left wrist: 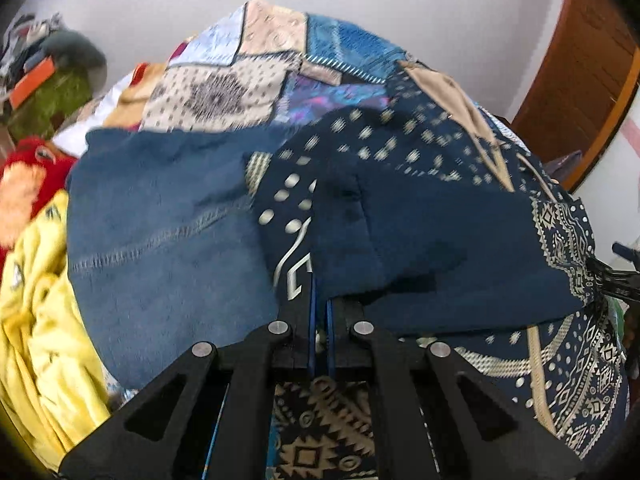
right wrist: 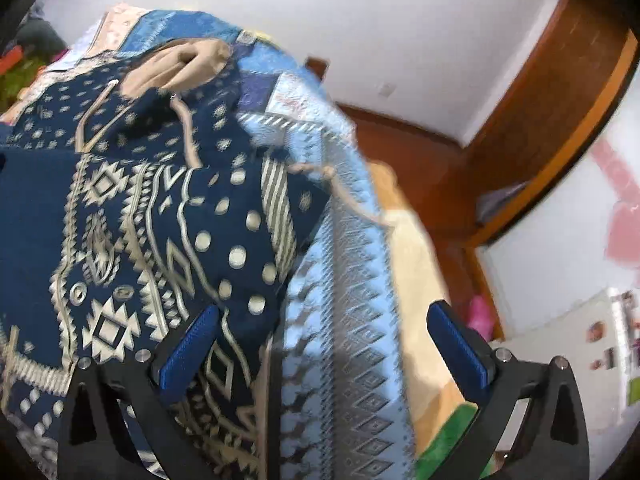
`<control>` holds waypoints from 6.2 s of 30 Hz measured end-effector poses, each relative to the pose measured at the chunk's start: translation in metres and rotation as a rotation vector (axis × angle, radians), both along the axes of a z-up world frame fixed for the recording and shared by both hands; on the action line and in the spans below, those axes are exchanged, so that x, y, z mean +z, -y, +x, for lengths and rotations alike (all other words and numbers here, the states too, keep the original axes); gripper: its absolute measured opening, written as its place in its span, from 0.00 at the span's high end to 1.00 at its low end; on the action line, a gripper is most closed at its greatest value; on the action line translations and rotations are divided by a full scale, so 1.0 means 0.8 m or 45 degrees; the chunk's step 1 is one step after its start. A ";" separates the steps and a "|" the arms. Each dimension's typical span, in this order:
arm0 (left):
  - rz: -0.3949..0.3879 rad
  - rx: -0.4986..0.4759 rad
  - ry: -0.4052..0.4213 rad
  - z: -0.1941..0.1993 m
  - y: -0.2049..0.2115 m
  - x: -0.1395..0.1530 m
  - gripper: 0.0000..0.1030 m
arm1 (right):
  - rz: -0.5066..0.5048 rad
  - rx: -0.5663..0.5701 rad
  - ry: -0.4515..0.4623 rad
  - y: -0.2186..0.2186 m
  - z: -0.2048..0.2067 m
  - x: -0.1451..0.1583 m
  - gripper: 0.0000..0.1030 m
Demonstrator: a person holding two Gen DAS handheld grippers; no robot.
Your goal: Fold large clothes
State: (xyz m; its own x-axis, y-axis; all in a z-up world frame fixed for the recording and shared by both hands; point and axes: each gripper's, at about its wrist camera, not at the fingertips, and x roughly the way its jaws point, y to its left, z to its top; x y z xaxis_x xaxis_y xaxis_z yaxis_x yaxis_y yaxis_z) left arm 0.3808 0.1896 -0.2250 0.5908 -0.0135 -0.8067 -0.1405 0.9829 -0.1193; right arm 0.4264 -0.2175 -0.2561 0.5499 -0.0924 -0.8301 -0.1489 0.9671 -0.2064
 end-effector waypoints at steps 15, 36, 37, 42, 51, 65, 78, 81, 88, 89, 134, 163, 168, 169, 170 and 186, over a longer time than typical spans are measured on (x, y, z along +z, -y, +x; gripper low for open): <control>0.230 -0.072 -0.044 0.021 0.032 -0.002 0.18 | 0.300 0.197 -0.023 -0.059 -0.036 0.048 0.00; 0.352 0.123 0.026 0.016 -0.045 0.079 0.17 | 0.452 0.138 -0.002 -0.037 0.009 0.088 0.00; 0.327 0.099 0.046 0.024 -0.037 0.089 0.16 | 0.456 0.147 0.014 -0.039 0.014 0.096 0.00; 0.238 0.003 0.113 0.069 0.002 0.117 0.12 | 0.485 0.190 0.073 -0.052 0.050 0.128 0.00; 0.136 -0.114 0.115 0.181 0.061 0.117 0.12 | 0.531 0.197 0.035 -0.084 0.160 0.116 0.00; -0.105 -0.008 -0.054 0.310 0.066 0.005 0.16 | 0.592 0.028 -0.282 -0.118 0.313 -0.033 0.27; -0.037 -0.058 0.025 0.299 0.089 0.037 0.94 | 0.594 0.228 -0.121 -0.152 0.243 0.007 0.89; -0.001 -0.107 0.094 0.268 0.093 0.075 0.95 | 0.647 0.269 -0.056 -0.136 0.206 0.053 0.89; 0.091 -0.243 0.189 0.163 0.099 0.139 0.99 | 0.661 0.370 0.045 -0.109 0.097 0.122 0.90; 0.086 -0.254 0.193 0.144 0.096 0.143 0.99 | 0.663 0.379 0.049 -0.106 0.083 0.125 0.90; 0.478 -0.420 0.187 0.138 0.197 0.078 0.91 | 0.485 0.337 0.013 -0.062 -0.031 0.047 0.88; 0.247 -0.401 0.042 0.026 0.173 0.090 0.26 | 0.447 0.284 -0.046 -0.006 -0.118 0.074 0.88; 0.205 -0.392 0.037 0.109 0.181 0.089 0.26 | 0.479 0.277 -0.067 -0.006 -0.100 0.057 0.88; 0.188 -0.386 0.028 0.130 0.182 0.084 0.26 | 0.480 0.277 -0.071 -0.006 -0.097 0.054 0.88; 0.177 -0.383 0.025 0.141 0.182 0.080 0.26 | 0.478 0.277 -0.073 -0.006 -0.095 0.051 0.88; 0.260 -0.575 0.233 0.094 0.244 0.120 0.93 | 0.532 0.203 -0.073 0.014 -0.098 0.054 0.88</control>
State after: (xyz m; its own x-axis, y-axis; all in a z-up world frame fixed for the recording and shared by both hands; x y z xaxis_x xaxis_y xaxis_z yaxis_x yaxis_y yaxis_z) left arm 0.4557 -0.0059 -0.1290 0.6940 -0.1529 -0.7036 0.3079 0.9463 0.0981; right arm 0.3478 -0.2285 -0.2130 0.4822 0.3394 -0.8076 -0.3028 0.9296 0.2099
